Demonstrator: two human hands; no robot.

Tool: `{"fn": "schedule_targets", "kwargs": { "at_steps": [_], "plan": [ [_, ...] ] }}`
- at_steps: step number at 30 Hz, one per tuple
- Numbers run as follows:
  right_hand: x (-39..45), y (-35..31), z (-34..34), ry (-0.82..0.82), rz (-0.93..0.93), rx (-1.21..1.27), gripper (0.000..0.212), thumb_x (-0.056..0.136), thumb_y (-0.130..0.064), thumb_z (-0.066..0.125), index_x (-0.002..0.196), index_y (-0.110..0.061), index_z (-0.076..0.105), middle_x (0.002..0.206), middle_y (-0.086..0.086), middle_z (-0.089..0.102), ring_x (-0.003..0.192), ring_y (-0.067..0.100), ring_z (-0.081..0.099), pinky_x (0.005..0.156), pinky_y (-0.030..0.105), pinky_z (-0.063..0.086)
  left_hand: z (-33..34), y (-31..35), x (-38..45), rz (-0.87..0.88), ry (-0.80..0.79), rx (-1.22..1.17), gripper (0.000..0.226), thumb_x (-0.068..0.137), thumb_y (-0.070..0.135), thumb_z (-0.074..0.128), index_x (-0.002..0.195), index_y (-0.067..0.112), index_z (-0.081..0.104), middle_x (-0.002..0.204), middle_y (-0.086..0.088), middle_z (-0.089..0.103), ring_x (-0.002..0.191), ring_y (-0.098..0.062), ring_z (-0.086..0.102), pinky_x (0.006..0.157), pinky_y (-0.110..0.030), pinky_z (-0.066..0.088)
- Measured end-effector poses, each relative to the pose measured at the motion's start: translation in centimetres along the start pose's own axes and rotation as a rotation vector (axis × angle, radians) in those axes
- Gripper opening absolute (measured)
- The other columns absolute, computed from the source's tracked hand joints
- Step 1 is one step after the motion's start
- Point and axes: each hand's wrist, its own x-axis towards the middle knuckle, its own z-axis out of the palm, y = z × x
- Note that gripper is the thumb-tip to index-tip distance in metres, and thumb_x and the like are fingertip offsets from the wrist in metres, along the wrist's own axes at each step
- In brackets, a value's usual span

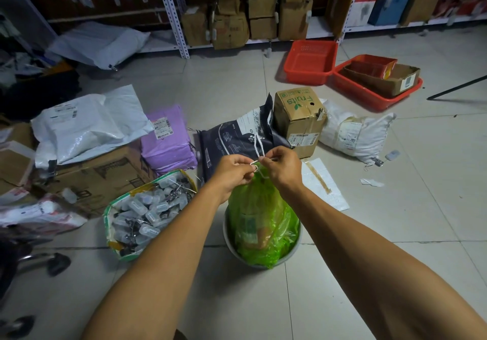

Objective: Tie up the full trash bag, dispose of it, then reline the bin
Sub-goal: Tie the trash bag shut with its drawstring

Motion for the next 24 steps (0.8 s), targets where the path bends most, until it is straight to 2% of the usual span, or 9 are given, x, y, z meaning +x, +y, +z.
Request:
{"fn": "schedule_targets", "kwargs": {
  "at_steps": [4,8,12,15,19,22,24],
  "plan": [
    [-0.1,0.3,0.5,-0.071,-0.063,-0.041,0.01,0.084,-0.021,0.071,0.078,-0.013,0.072,0.07,-0.001,0.07,0.064,0.013,0.064,0.062,0.034,0.054,-0.1,-0.2,0.0,0.038,-0.004,0.063,0.01,0.088,0.002,0.065,0.085,0.012,0.066,0.076,-0.005,0.064,0.067,-0.01,0.06,0.067,-0.023,0.054],
    [0.1,0.7,0.8,-0.149,-0.081,-0.078,0.015,0.087,-0.022,0.064,0.086,-0.014,0.076,0.076,-0.001,0.073,0.064,0.008,0.061,0.062,0.026,0.048,-0.3,-0.3,0.0,0.057,0.007,0.066,0.013,0.089,0.004,0.064,0.083,0.015,0.066,0.078,-0.004,0.064,0.069,-0.01,0.06,0.069,-0.024,0.053],
    [-0.3,0.7,0.3,-0.272,-0.158,-0.137,0.02,0.087,-0.012,0.058,0.094,-0.012,0.077,0.079,0.002,0.074,0.066,0.005,0.06,0.063,0.023,0.045,-0.4,-0.3,0.2,0.05,0.04,0.018,0.01,0.089,0.001,0.063,0.088,0.011,0.065,0.08,-0.005,0.066,0.071,-0.011,0.062,0.068,-0.022,0.054],
    [-0.6,0.4,0.0,-0.341,-0.173,-0.134,0.027,0.087,-0.013,0.055,0.102,-0.016,0.077,0.091,0.003,0.077,0.078,0.009,0.067,0.068,0.026,0.052,-0.4,-0.4,0.2,0.037,0.043,-0.005,0.01,0.09,0.001,0.063,0.095,0.008,0.065,0.082,-0.006,0.066,0.073,-0.01,0.062,0.071,-0.022,0.054],
    [-0.6,0.8,-0.2,-0.413,-0.157,-0.118,0.019,0.09,-0.022,0.061,0.098,-0.018,0.078,0.086,0.002,0.077,0.086,0.021,0.072,0.077,0.038,0.056,-0.5,-0.3,0.1,0.052,0.03,-0.013,0.011,0.089,-0.001,0.063,0.094,0.009,0.064,0.081,-0.005,0.066,0.072,-0.011,0.061,0.068,-0.021,0.052],
    [-0.5,1.0,-0.2,-0.444,-0.135,-0.125,0.015,0.091,-0.018,0.064,0.097,-0.015,0.078,0.087,0.001,0.077,0.081,0.016,0.069,0.08,0.035,0.055,-0.7,-0.2,0.0,0.064,0.03,-0.005,0.013,0.09,-0.002,0.062,0.094,0.01,0.058,0.082,-0.008,0.067,0.073,-0.015,0.063,0.064,-0.021,0.053],
    [-0.5,0.7,-0.3,-0.401,-0.138,-0.182,0.016,0.092,-0.02,0.063,0.093,-0.013,0.077,0.081,0.002,0.074,0.073,0.011,0.062,0.073,0.031,0.051,-0.9,-0.2,0.1,0.105,0.046,0.063,0.018,0.09,-0.004,0.06,0.087,0.013,0.055,0.081,-0.009,0.064,0.071,-0.015,0.061,0.06,-0.02,0.052]
  ]
}}
